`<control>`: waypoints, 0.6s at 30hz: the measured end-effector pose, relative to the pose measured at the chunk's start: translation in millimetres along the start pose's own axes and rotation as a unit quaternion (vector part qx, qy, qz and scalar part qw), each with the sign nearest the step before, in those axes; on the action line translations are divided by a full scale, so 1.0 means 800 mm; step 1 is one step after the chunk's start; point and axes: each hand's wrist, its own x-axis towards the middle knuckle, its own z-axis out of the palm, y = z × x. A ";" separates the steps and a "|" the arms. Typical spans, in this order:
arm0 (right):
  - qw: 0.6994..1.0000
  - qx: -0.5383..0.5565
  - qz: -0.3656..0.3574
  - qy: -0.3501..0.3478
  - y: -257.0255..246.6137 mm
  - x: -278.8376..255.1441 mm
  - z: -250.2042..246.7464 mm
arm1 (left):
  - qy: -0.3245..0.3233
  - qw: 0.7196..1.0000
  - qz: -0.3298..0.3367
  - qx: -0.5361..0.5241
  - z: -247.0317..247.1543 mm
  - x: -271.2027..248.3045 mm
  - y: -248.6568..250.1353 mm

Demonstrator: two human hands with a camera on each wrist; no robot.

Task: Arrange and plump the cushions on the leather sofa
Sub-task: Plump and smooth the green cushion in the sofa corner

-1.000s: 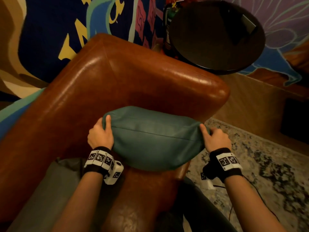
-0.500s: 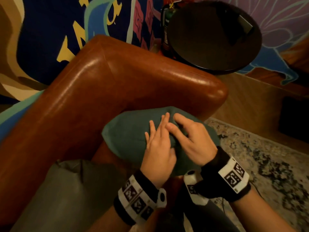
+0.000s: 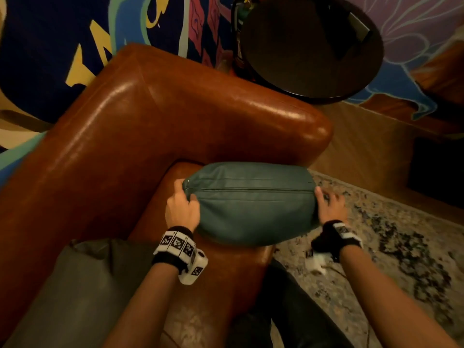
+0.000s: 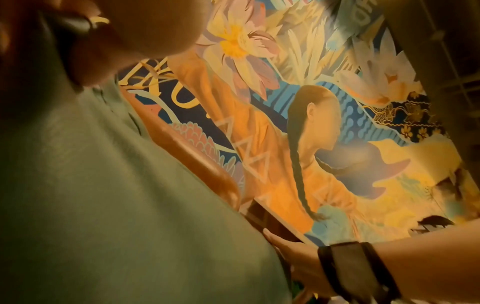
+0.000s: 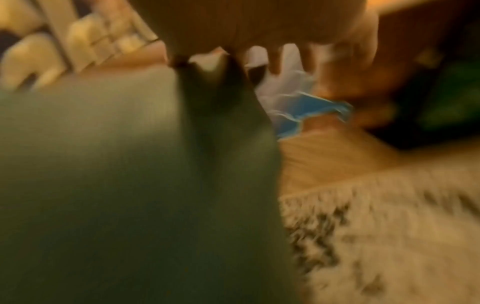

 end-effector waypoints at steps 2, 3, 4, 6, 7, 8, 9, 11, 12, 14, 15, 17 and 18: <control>0.986 0.157 0.035 -0.037 -0.019 0.009 -0.009 | 0.015 0.999 -0.002 0.045 0.001 0.008 0.008; 0.984 0.168 0.031 -0.043 -0.028 0.013 -0.013 | 0.030 0.998 -0.006 0.052 0.002 0.012 0.011; 0.984 0.169 0.026 -0.052 -0.036 0.015 -0.018 | 0.049 0.998 -0.007 0.044 0.002 0.015 0.014; 0.981 0.172 0.018 -0.091 -0.053 0.007 -0.030 | 0.095 0.995 0.013 -0.011 -0.002 0.014 0.015; 0.974 0.191 0.018 -0.120 -0.059 0.000 -0.037 | 0.120 0.991 0.026 -0.045 -0.005 0.012 0.014; 0.964 0.217 0.018 -0.151 -0.061 -0.005 -0.042 | 0.145 0.986 0.032 -0.073 -0.011 0.012 0.013; 0.954 0.239 0.019 -0.177 -0.063 -0.010 -0.045 | 0.164 0.982 0.033 -0.090 -0.017 0.013 0.010; 0.943 0.261 0.016 -0.205 -0.061 -0.015 -0.036 | 0.161 0.983 0.017 -0.090 -0.026 0.017 -0.004; 0.940 0.267 0.016 -0.214 -0.060 -0.018 -0.025 | 0.141 0.987 0.005 -0.076 -0.027 0.020 -0.015; 0.923 0.294 0.026 -0.246 -0.060 -0.027 -0.006 | 0.094 0.994 -0.025 -0.040 -0.026 0.023 -0.038; 0.902 0.329 0.050 -0.274 -0.056 -0.024 0.001 | 0.080 0.996 -0.037 -0.031 -0.025 0.024 -0.047; 0.838 0.417 0.103 -0.336 -0.048 -0.019 0.012 | 0.080 0.995 -0.054 -0.031 -0.028 0.024 -0.061; 0.833 0.426 0.109 -0.337 -0.040 -0.014 0.018 | 0.081 0.994 -0.059 -0.032 -0.031 0.025 -0.066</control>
